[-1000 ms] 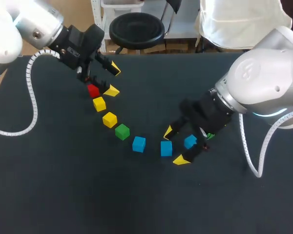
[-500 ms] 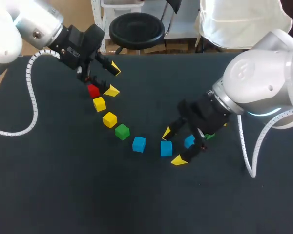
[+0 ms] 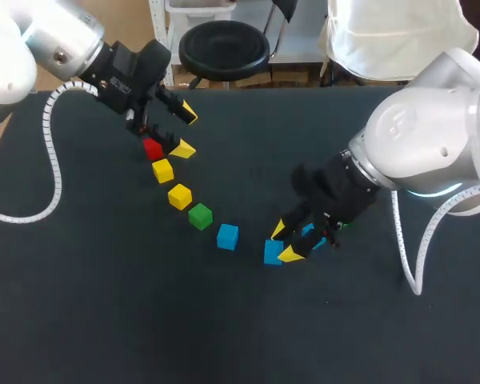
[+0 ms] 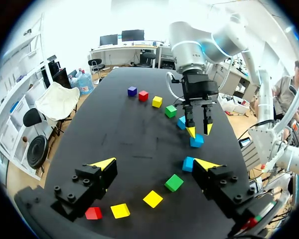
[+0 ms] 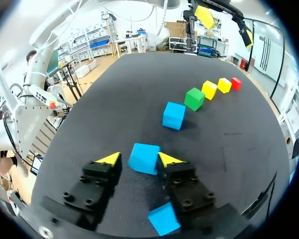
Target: Place the blue cubes, place green cubes on the blue cubes, place the yellow cubes on the green cubes, then place the red cubes on the yellow cubes, and place purple cube on the red cubes.
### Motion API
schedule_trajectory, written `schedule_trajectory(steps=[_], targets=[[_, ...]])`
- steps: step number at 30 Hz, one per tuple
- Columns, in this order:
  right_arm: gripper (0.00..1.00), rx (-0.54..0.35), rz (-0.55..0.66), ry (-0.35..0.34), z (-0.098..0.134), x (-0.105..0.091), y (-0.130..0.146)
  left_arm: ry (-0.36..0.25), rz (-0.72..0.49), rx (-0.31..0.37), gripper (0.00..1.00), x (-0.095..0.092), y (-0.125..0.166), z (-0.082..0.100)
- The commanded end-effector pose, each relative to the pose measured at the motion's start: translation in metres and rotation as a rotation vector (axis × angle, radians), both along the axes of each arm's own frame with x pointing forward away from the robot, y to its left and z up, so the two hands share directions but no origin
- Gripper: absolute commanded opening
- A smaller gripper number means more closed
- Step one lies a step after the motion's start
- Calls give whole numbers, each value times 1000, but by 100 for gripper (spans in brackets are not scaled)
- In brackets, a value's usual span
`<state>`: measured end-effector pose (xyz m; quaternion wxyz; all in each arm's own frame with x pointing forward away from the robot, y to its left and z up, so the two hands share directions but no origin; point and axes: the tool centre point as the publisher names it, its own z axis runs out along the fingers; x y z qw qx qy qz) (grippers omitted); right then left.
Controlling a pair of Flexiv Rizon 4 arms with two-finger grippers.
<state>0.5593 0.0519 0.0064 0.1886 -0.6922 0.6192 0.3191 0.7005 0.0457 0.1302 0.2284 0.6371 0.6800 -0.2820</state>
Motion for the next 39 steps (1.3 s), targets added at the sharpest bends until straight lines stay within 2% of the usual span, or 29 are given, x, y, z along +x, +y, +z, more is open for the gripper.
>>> schedule_trajectory(steps=[1, 2, 3, 4, 11, 17, 20, 25, 39], targets=[[42, -21, -26, 5, -1, -3, 2, -1, 0, 1, 100, 0, 0, 0], [45, -17, -39, 9, -2, -4, 1, -1, 0, 1, 100, 0, 0, 0], [66, -10, -35, 10, -3, -3, 0, -1, 0, 1, 100, 0, 0, 0], [100, -21, -56, 25, -3, -3, 0, -1, 0, 1, 100, 0, 0, 0], [100, -31, -67, 15, -2, -7, 0, -1, 0, 1, 100, 0, 0, 0], [100, -39, -181, -11, -3, -11, -2, -1, 0, 1, 100, 0, 0, 0], [100, -15, -158, -20, -5, -11, -4, -1, 0, 1, 100, 0, 0, 0], [100, -36, -128, -56, 0, -11, -2, -1, 0, 1, 100, 0, 0, 0], [100, -42, -108, -59, 1, -1, -3, -1, 0, 1, 100, 0, 0, 0]])
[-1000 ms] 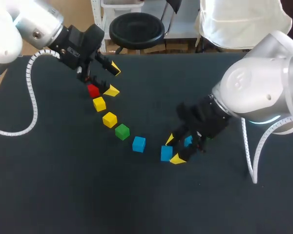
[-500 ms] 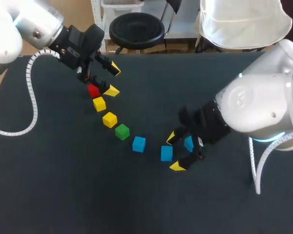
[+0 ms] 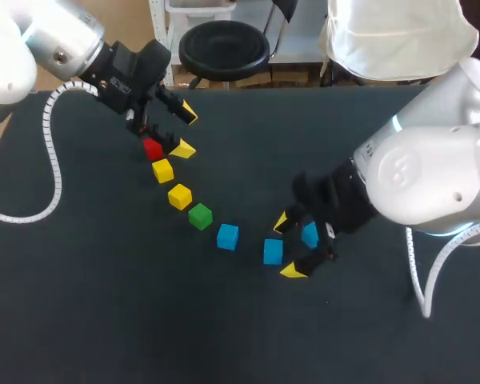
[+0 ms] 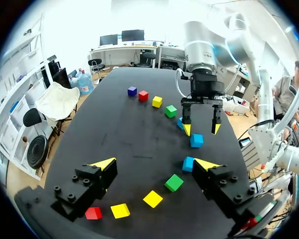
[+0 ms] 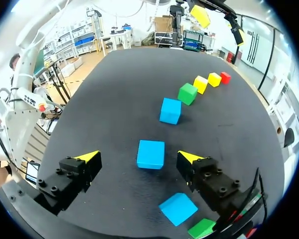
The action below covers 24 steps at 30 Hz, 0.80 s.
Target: Place the blue cubes, place green cubes on the blue cubes, place the yellow cubes on the green cubes, then place the red cubes on the yellow cubes, and place purple cube on the red cubes.
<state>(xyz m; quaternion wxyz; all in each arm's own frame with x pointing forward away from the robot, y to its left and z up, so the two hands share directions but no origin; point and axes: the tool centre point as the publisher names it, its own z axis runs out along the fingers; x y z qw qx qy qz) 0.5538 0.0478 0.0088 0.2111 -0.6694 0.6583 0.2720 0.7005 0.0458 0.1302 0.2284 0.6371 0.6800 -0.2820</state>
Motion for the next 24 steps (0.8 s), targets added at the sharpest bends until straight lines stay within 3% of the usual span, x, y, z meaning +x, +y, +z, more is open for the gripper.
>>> schedule_trajectory(steps=[1, 20, 21, 23, 24], targets=[[100, 2, 10, 5, -2, 6, 2, -1, 0, 1, 100, 0, 0, 0], [100, -3, 20, 15, -7, 7, 9, -1, 0, 1, 100, 0, 0, 0], [95, -4, 19, 15, -7, 7, 9, -1, 0, 1, 100, 0, 0, 0], [98, -7, 23, 16, -7, 7, 10, -1, 0, 1, 100, 0, 0, 0], [94, -10, 24, 17, -8, 7, 11, -1, 0, 1, 100, 0, 0, 0]])
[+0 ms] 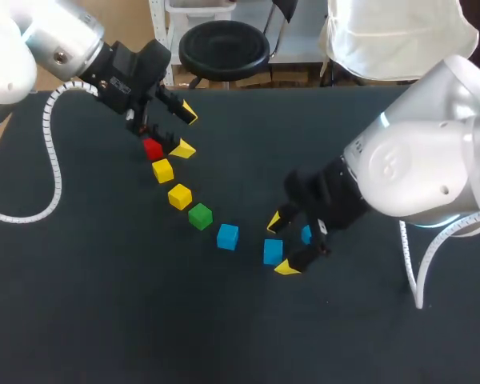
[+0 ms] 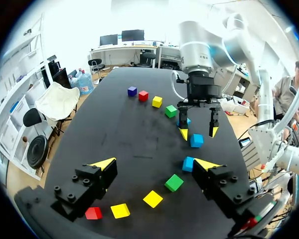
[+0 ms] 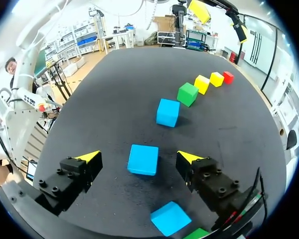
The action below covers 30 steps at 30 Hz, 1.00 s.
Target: Place the blue cubes, place green cubes on the blue cubes, place the yellow cubes on the green cubes, then place the red cubes on the yellow cubes, and place purple cube on the red cubes.
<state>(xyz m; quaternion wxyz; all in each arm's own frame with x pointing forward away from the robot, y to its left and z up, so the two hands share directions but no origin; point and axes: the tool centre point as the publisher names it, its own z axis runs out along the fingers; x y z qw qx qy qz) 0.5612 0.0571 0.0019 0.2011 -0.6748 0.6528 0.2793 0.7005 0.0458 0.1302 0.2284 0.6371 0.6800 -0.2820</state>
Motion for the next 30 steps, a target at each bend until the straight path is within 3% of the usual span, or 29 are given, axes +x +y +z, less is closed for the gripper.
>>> schedule_trajectory(steps=[1, 2, 4, 9, 11, 12, 30], targets=[[90, -8, 2, 0, -2, 0, 2, -1, 0, 1, 100, 0, 0, 0], [84, -9, 1, 1, -2, 1, 2, -1, 0, 1, 100, 0, 0, 0], [49, -10, 1, 4, -4, 3, 2, -1, 0, 1, 100, 0, 0, 0], [15, -17, 3, 7, -4, 4, 2, -1, 0, 1, 100, 0, 0, 0], [13, -19, 2, 9, -5, 4, 1, -1, 0, 1, 100, 0, 0, 0], [0, -19, -3, 16, -7, 4, -1, -1, 0, 1, 100, 0, 0, 0], [0, -49, 30, 20, 18, 0, -6, -1, 0, 1, 100, 0, 0, 0]])
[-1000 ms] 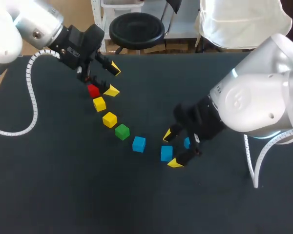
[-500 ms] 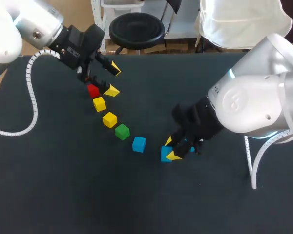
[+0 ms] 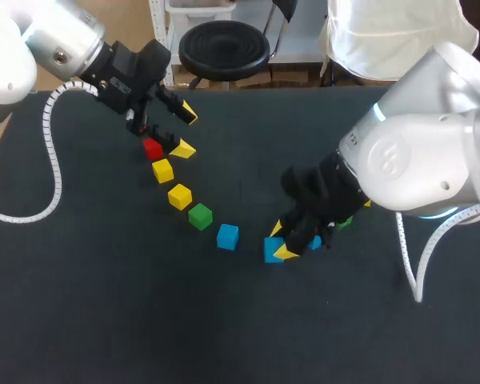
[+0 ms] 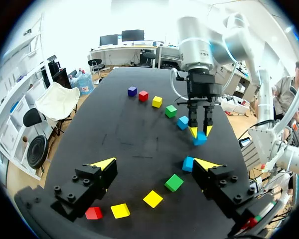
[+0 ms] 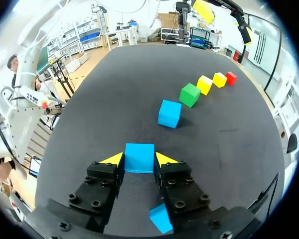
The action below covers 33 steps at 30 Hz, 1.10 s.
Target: Place the blue cubes, place green cubes on the blue cubes, place the yellow cubes on the green cubes, then place the red cubes on the yellow cubes, and place purple cube on the red cubes.
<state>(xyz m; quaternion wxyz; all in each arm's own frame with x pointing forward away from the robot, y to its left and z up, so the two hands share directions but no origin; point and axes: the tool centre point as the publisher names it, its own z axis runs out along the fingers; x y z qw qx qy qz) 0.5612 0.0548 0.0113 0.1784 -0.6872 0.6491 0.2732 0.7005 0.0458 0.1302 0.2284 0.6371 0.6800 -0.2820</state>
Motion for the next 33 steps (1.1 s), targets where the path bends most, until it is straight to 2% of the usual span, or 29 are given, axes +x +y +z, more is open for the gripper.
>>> schedule_trajectory(steps=[1, 3, 11, 21, 33], targets=[[0, -13, -4, 9, 10, 0, -5, -1, 0, 1, 100, 0, 0, 0], [0, -21, -23, 31, 14, 2, -6, -1, 0, 1, 100, 0, 0, 0], [0, -22, -46, 49, 38, 10, -4, -1, 0, 1, 100, 0, 0, 0], [0, -33, -67, 47, 65, 13, 6, -1, 0, 1, 100, 0, 0, 0], [0, -33, -67, 47, 65, 13, 6, -1, 0, 1, 100, 0, 0, 0]])
